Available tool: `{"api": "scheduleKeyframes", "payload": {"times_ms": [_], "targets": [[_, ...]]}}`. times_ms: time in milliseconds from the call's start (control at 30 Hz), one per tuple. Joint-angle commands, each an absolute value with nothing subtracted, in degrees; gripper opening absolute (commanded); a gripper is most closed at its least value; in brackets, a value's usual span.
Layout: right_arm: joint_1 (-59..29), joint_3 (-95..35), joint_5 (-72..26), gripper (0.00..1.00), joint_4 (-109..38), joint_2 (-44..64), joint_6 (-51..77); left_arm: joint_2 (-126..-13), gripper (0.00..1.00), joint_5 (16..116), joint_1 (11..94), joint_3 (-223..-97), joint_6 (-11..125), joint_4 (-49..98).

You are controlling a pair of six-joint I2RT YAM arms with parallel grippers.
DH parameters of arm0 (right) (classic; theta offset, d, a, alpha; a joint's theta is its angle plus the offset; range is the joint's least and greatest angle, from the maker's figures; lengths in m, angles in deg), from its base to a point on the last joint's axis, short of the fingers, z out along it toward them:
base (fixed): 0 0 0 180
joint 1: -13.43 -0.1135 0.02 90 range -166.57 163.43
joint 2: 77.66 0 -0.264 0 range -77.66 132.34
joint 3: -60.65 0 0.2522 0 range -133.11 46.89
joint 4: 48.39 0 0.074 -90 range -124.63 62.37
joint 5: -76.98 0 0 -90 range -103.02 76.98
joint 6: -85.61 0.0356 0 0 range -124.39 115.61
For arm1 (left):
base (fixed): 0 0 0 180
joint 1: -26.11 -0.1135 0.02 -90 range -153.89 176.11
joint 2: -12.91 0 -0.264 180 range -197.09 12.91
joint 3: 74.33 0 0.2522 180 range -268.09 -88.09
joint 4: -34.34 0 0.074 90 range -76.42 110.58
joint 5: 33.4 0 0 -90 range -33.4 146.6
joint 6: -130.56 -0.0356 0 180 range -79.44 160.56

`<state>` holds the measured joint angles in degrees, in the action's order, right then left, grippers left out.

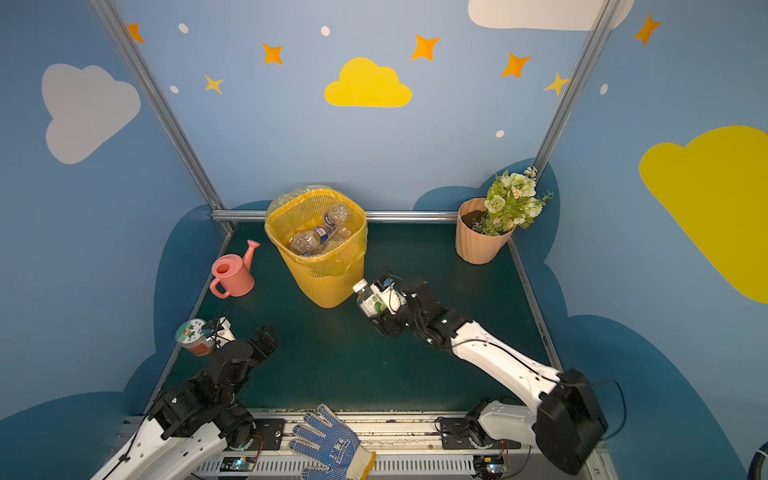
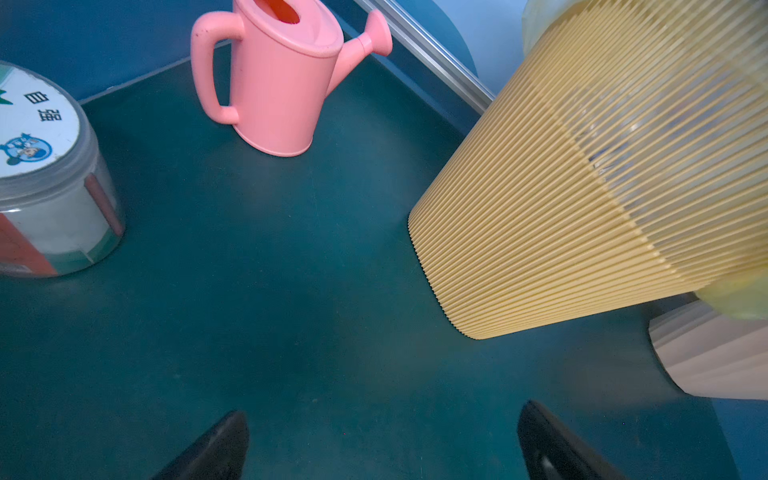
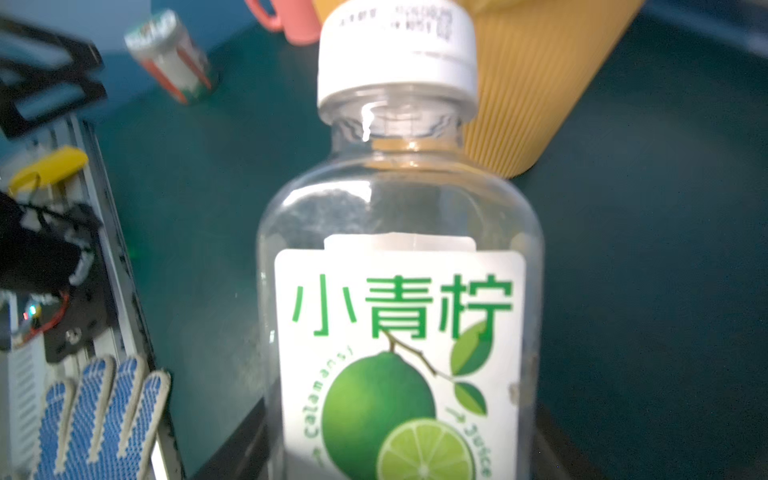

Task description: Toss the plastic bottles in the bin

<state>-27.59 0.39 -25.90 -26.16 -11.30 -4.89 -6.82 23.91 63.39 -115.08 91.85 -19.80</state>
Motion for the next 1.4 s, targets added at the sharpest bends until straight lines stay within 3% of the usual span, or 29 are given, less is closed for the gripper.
{"api": "scheduleKeyframes", "payload": {"times_ms": [0,200,400,567,700,767,867,933,1033,1367], "targets": [[-24.7,2.2,-26.7,0.52,-38.8,-20.5,-0.6,-7.6,1.00,23.4,63.3,-114.8,91.4,-19.5],[-21.7,-3.1,-24.8,0.51,-48.9,-26.5,1.7,-8.6,1.00,23.7,63.2,-115.0,90.7,-17.6],[-21.0,-11.4,-27.3,0.51,-58.9,-21.4,6.2,-9.9,1.00,24.2,63.3,-116.5,89.8,-17.1],[-21.3,-22.3,-33.2,0.51,-64.5,-7.6,15.1,-10.3,1.00,24.8,63.2,-116.6,89.6,-16.4],[-23.8,-39.3,-43.9,0.53,-61.2,12.9,21.4,-10.9,1.00,24.8,63.3,-116.6,89.5,-15.9],[-26.8,-50.9,-46.9,0.59,-50.2,23.0,19.5,-11.6,1.00,24.8,63.2,-116.6,89.3,-15.4],[-27.7,-62.9,-45.4,0.76,-38.6,29.7,15.0,-12.9,1.00,25.2,63.2,-117.6,88.6,-15.6],[-26.6,-62.4,-44.3,0.87,-40.3,28.2,15.8,-13.3,1.00,25.0,63.3,-118.4,88.2,-16.6],[-25.8,-61.7,-40.8,0.92,-36.6,23.8,12.0,-13.0,1.00,24.4,63.1,-118.9,87.8,-17.1],[-23.2,-46.0,-32.6,0.94,-40.9,6.2,6.5,-12.1,1.00,24.9,63.0,-118.9,88.2,-17.6]]}}
